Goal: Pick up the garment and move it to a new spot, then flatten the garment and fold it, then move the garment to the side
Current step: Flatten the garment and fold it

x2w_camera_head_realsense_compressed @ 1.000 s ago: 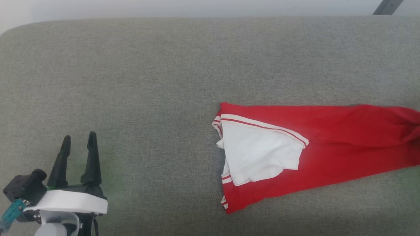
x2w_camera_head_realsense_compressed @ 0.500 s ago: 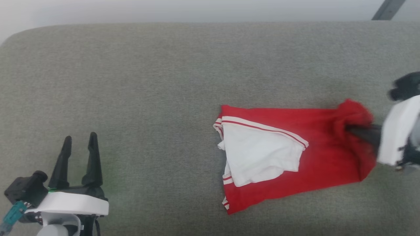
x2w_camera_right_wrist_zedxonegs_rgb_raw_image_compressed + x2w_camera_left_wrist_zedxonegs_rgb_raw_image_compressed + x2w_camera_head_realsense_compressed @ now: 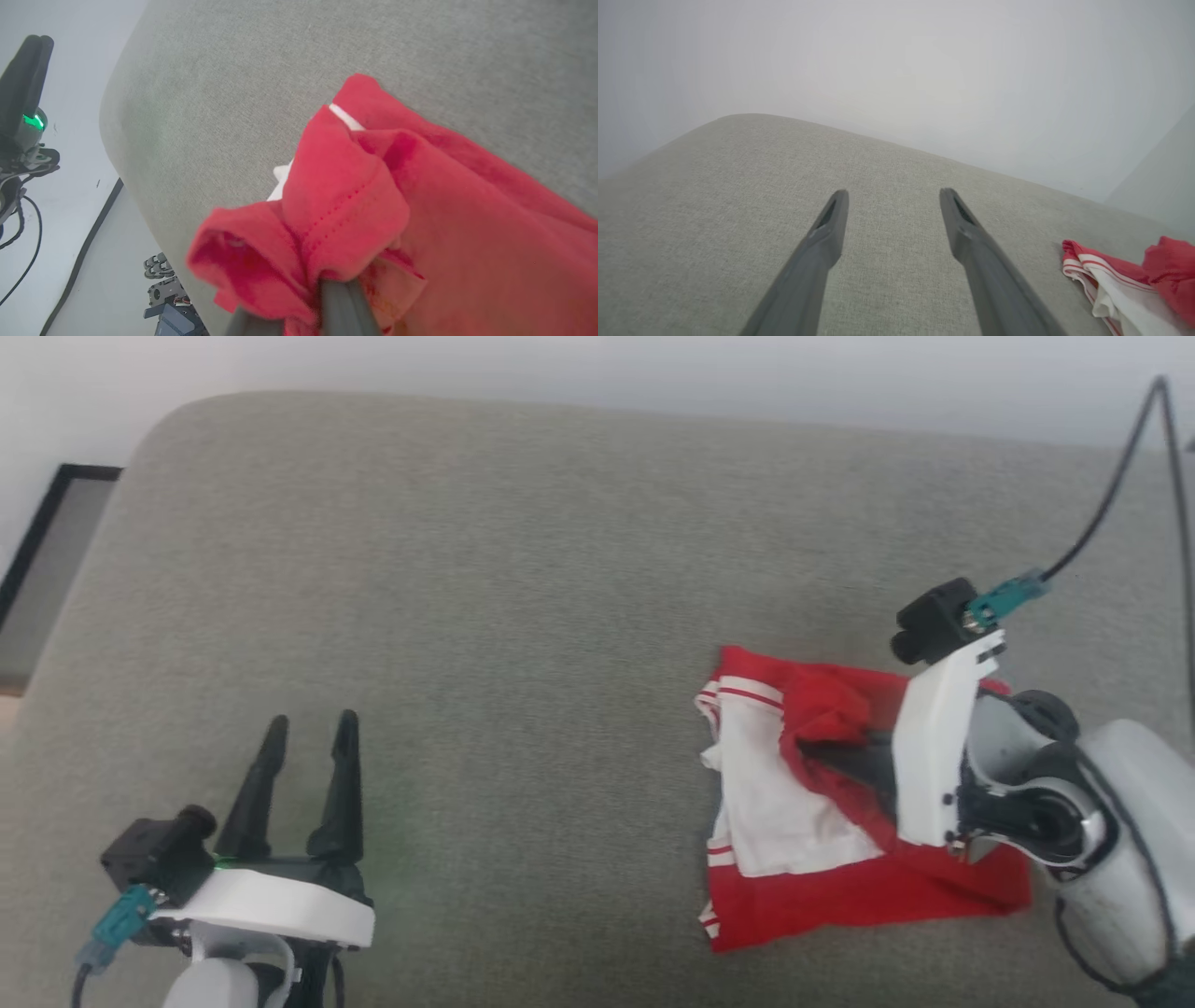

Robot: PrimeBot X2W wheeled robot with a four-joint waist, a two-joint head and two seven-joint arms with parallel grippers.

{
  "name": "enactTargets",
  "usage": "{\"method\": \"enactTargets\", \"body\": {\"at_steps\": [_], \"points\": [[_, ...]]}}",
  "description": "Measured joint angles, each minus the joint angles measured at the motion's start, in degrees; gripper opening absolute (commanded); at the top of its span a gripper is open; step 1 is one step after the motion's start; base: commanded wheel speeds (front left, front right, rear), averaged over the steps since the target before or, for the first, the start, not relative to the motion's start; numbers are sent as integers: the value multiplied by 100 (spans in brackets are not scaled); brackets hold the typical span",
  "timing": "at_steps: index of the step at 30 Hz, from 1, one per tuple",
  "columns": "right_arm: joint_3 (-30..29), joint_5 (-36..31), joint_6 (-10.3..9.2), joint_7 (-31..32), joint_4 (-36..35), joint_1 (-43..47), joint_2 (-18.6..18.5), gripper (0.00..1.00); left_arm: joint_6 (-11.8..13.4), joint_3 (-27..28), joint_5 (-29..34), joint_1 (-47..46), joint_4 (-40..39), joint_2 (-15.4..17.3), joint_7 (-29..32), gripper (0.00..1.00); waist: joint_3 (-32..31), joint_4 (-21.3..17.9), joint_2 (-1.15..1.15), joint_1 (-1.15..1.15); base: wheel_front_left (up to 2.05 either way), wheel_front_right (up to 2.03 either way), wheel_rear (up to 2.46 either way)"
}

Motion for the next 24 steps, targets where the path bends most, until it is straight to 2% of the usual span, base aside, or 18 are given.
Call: {"method": "enactTargets", "body": {"at_steps": [2,3,4,5,12,24], "points": [[100,-52,-1,-3,113,-53,78,0,-13,-56,2,-2,27,-27,0,100,-23,112,0,0,0,0,0],[146,-59,-1,-22,198,-77,114,18,-13,-69,2,-7,34,-30,0,100,-35,161,0,0,0,0,0],[208,-107,-1,-21,266,-105,135,47,-13,-81,2,-14,38,-31,0,100,-48,204,0,0,0,0,0],[248,-136,0,-15,319,-130,149,100,-14,-99,2,-20,43,-34,0,100,-65,237,0,0,0,0,0],[359,-91,0,7,325,-220,174,100,-15,-70,-54,12,41,5,1,100,-180,208,0,0,0,0,0],[-156,-189,0,-749,-146,-170,-287,100,-15,81,-116,129,-98,187,0,100,-269,-411,0,0,0,0,0]]}}
